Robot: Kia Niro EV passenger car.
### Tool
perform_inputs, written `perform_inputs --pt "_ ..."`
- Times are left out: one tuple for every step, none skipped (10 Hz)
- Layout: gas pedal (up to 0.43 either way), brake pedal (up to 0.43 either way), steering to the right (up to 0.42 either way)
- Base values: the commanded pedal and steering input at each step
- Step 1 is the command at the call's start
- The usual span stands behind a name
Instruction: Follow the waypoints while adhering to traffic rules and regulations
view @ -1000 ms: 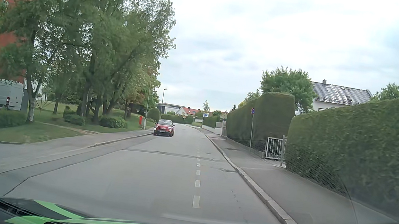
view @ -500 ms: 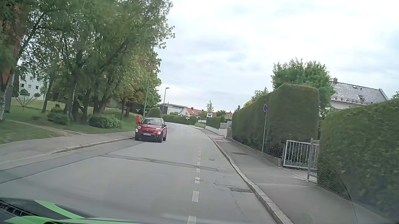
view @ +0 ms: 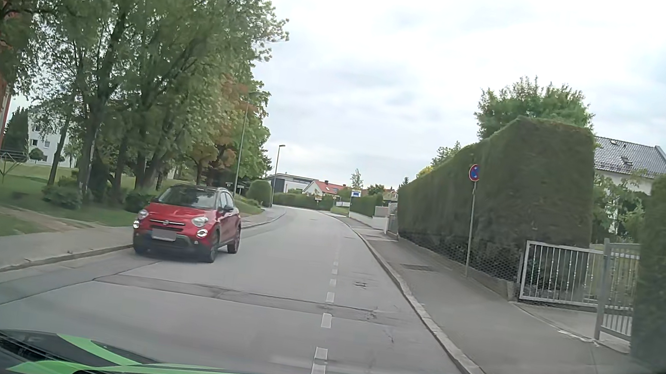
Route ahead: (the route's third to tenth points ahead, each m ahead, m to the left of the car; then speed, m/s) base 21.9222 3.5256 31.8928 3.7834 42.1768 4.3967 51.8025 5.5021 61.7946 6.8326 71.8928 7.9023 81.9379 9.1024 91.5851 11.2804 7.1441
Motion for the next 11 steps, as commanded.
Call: perform_inputs --pt "0.13 0.0 -0.019" --pt "0.13 0.0 -0.019" --pt "0.13 0.0 -0.019" --pt "0.13 0.0 -0.019" --pt "0.13 0.0 -0.019" --pt "0.13 0.0 -0.019" --pt "0.13 0.0 -0.019" --pt "0.13 0.0 -0.018" --pt "0.118 0.0 -0.017" --pt "0.118 0.0 -0.016" --pt "0.118 0.0 -0.013"
